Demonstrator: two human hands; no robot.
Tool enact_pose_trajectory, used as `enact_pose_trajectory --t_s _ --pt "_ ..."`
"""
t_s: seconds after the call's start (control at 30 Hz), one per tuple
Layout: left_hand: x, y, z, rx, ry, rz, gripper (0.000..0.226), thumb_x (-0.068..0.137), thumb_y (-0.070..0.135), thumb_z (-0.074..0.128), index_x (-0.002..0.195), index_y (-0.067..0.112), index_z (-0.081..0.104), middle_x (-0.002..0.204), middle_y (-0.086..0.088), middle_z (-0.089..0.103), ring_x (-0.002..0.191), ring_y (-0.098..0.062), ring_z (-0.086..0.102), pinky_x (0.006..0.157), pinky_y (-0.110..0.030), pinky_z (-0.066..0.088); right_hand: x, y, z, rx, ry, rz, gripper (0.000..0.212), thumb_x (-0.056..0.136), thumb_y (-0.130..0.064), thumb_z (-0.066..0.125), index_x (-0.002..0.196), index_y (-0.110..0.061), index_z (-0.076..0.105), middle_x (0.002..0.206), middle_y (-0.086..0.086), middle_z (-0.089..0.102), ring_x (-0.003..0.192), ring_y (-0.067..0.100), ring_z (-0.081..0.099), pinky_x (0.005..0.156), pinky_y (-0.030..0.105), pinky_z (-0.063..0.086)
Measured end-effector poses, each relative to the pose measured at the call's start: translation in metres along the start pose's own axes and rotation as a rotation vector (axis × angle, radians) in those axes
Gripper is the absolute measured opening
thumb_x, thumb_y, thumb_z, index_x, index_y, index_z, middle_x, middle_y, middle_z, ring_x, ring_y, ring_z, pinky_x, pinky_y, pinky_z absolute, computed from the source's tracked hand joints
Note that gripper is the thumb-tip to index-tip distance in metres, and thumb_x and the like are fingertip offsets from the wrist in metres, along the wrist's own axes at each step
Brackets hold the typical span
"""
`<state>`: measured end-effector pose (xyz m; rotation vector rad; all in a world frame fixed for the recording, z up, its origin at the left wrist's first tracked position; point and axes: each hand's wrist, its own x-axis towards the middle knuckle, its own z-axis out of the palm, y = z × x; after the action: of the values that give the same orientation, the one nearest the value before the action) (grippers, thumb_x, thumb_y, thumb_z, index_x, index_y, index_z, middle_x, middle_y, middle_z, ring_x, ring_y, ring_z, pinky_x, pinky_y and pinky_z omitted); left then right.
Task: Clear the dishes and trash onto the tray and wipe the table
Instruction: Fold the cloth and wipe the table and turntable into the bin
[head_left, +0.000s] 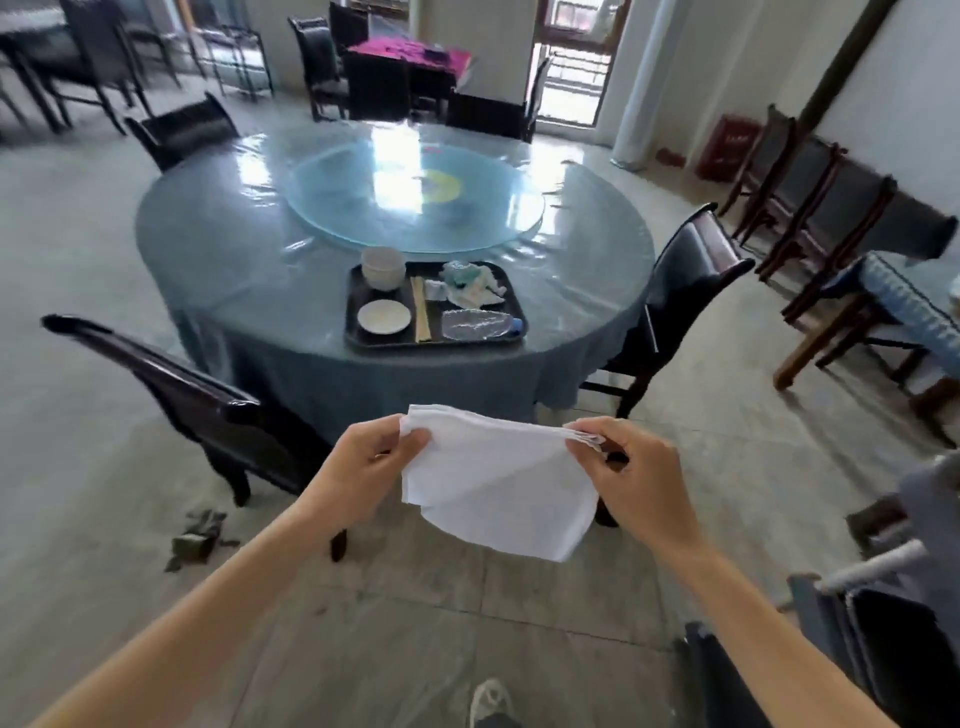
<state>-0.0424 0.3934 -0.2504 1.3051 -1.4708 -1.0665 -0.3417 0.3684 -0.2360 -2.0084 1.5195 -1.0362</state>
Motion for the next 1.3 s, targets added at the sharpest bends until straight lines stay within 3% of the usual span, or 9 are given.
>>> enact_pose_trajectory --t_s 0.13,0.23,0.37,0.5,0.57,0.83,1.07,1.17,1.3 --pt "-0.003 -0.017 -0.062 0.004 0.181 -0.067 0.023 0.101 0.028 0.056 0.097 0.015 0.075 0.086 -0.004 0.076 0.077 -0.009 0.067 0.070 -0.024 0.051 0.061 -0.026 0.067 0.086 -0.136 -0.105 0.015 0.092 -0.018 0.077 0.104 -0.024 0.081 0.100 -0.016 0.077 0.091 -0.002 0.071 0.073 0.013 0.056" --pt "0.003 -0.024 -0.100 0.012 0.324 -0.095 0.018 0.099 0.024 0.056 0.095 0.021 0.073 0.078 0.016 0.074 0.071 0.002 0.067 0.063 -0.011 0.048 0.107 -0.045 0.115 0.153 -0.233 -0.170 0.016 0.092 -0.019 0.076 0.104 -0.028 0.079 0.100 -0.021 0.076 0.092 -0.003 0.070 0.075 0.011 0.054" --pt "0.011 -0.033 -0.150 0.056 0.472 -0.136 0.027 0.097 0.035 0.056 0.107 0.018 0.075 0.096 0.007 0.079 0.087 -0.010 0.074 0.074 -0.024 0.057 0.168 -0.077 0.175 0.250 -0.361 -0.210 0.028 0.093 -0.017 0.076 0.099 -0.045 0.071 0.096 -0.029 0.072 0.089 -0.008 0.069 0.074 0.008 0.052" --pt "0.012 -0.037 -0.195 0.039 0.643 -0.176 0.018 0.100 0.024 0.059 0.107 0.021 0.075 0.098 0.006 0.078 0.083 -0.002 0.072 0.071 -0.014 0.053 0.215 -0.116 0.231 0.305 -0.435 -0.251 0.017 0.093 -0.017 0.074 0.100 -0.033 0.077 0.093 -0.024 0.074 0.085 -0.007 0.069 0.073 0.009 0.052" --pt "0.006 -0.041 -0.216 0.006 0.719 -0.178 0.019 0.100 0.019 0.058 0.111 0.018 0.075 0.102 0.005 0.079 0.091 -0.008 0.074 0.074 -0.014 0.053 0.230 -0.138 0.258 0.349 -0.470 -0.252 0.013 0.093 -0.017 0.074 0.101 -0.026 0.080 0.093 -0.020 0.076 0.087 -0.003 0.070 0.075 0.010 0.052" --pt "-0.021 -0.086 -0.328 -0.119 0.995 -0.286 0.018 0.099 0.020 0.062 0.107 0.012 0.076 0.100 0.000 0.079 0.092 -0.014 0.074 0.079 -0.025 0.057 0.261 -0.238 0.376 0.395 -0.658 -0.343 0.017 0.093 -0.015 0.075 0.097 -0.031 0.077 0.088 -0.023 0.075 0.086 -0.004 0.070 0.073 0.007 0.051" --pt "-0.031 -0.127 -0.476 -0.127 1.001 -0.258 0.019 0.098 0.024 0.062 0.107 0.012 0.075 0.101 -0.002 0.079 0.092 -0.017 0.074 0.079 -0.022 0.056 0.278 -0.334 0.499 0.460 -0.700 -0.277 0.016 0.093 -0.014 0.074 0.099 -0.029 0.077 0.090 -0.019 0.076 0.087 0.003 0.072 0.074 0.017 0.056" --pt "-0.035 -0.141 -0.536 -0.132 0.990 -0.277 0.020 0.099 0.025 0.062 0.107 0.013 0.075 0.100 -0.002 0.078 0.091 -0.017 0.074 0.076 -0.022 0.057 0.277 -0.372 0.544 0.516 -0.694 -0.199 0.013 0.094 -0.014 0.073 0.102 -0.023 0.078 0.092 -0.010 0.078 0.088 0.010 0.074 0.077 0.029 0.060" --pt "-0.032 -0.165 -0.609 -0.124 0.951 -0.301 0.021 0.098 0.027 0.064 0.108 0.011 0.074 0.104 -0.010 0.076 0.100 -0.030 0.071 0.090 -0.043 0.057 0.278 -0.406 0.593 0.554 -0.685 -0.130 0.011 0.096 -0.015 0.071 0.102 -0.020 0.078 0.094 -0.003 0.078 0.090 0.016 0.074 0.079 0.037 0.060"
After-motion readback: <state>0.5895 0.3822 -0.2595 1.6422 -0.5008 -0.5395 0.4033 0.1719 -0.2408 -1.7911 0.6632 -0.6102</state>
